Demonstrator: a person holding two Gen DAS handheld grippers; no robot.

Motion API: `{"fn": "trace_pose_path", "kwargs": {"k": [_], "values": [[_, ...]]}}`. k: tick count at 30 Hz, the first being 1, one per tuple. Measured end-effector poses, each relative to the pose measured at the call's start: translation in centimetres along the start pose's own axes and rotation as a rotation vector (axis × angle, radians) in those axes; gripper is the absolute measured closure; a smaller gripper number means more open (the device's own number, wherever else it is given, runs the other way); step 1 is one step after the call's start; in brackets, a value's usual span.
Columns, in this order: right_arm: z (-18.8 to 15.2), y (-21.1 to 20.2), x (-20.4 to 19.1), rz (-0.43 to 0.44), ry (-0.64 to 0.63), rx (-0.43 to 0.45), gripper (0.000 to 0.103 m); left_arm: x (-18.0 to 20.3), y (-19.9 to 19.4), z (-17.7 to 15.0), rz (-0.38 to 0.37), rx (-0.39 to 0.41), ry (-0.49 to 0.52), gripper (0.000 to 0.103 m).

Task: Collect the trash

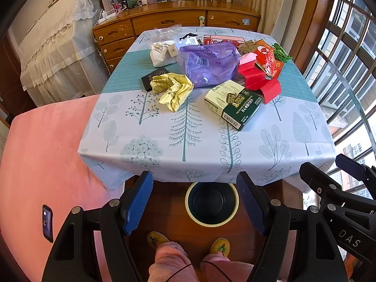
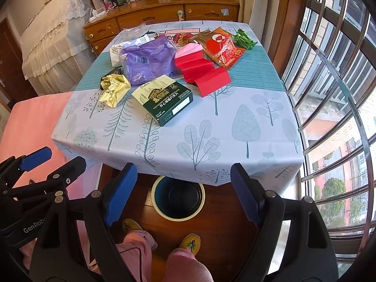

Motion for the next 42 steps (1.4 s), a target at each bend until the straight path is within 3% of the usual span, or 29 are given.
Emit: {"fn": "trace_pose_path", "kwargs": {"k": [42], "values": [[0.67,0.1,-0.35,-0.003,-0.029,0.006,0.023,-0.56,-0.56,-0.36,0.021,0.004,-0.016,0.033]]}}
Point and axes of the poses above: each gripper's, at about its wrist camera, not at the fingertips, and y roughly the way its jaws point, x to its right, z to its top, the point moved 9 cm from there along y, roughly the way its jaws point, and after that the axes turned 4 degrees about -x, right-handed, at the moved point
